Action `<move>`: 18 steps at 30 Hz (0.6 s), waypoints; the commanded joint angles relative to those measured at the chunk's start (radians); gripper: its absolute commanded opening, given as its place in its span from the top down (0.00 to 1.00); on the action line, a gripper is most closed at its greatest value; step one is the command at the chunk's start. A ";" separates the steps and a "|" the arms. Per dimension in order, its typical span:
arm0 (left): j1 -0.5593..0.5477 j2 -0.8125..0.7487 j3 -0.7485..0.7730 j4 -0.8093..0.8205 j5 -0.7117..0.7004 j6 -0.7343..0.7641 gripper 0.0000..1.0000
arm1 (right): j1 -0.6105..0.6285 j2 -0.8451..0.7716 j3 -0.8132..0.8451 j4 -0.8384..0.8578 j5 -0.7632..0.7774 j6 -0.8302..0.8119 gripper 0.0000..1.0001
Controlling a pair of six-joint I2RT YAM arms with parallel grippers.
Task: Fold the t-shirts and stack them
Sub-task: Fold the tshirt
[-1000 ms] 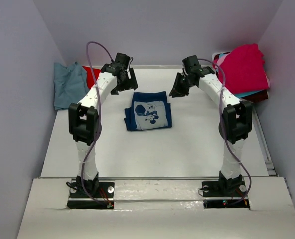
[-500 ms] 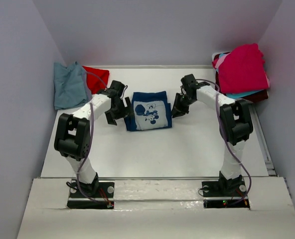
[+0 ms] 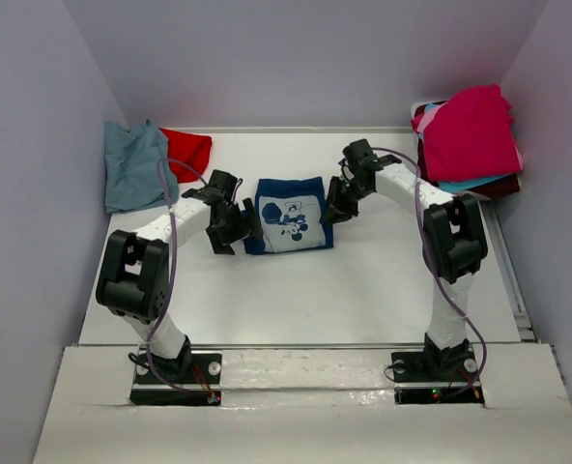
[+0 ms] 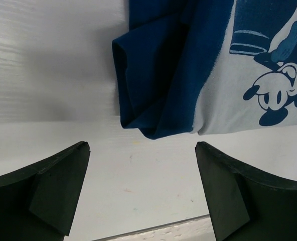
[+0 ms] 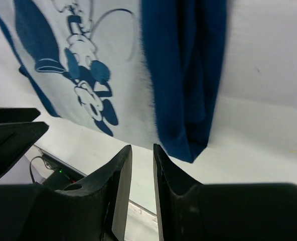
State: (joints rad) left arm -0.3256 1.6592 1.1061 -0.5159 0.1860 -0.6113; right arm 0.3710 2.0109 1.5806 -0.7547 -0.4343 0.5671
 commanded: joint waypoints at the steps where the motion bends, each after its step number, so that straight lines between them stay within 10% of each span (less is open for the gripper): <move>1: 0.032 -0.053 -0.051 0.083 0.118 -0.037 0.01 | 0.026 0.044 0.131 -0.061 -0.034 -0.079 0.70; 18: 0.043 -0.176 -0.250 0.275 0.377 -0.254 0.01 | 0.026 0.250 0.343 -0.137 0.016 -0.182 0.70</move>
State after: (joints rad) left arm -0.2806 1.5318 0.8734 -0.2935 0.4980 -0.8127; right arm 0.3931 2.2284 1.8923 -0.8658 -0.4217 0.4229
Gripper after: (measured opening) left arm 0.986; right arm 0.298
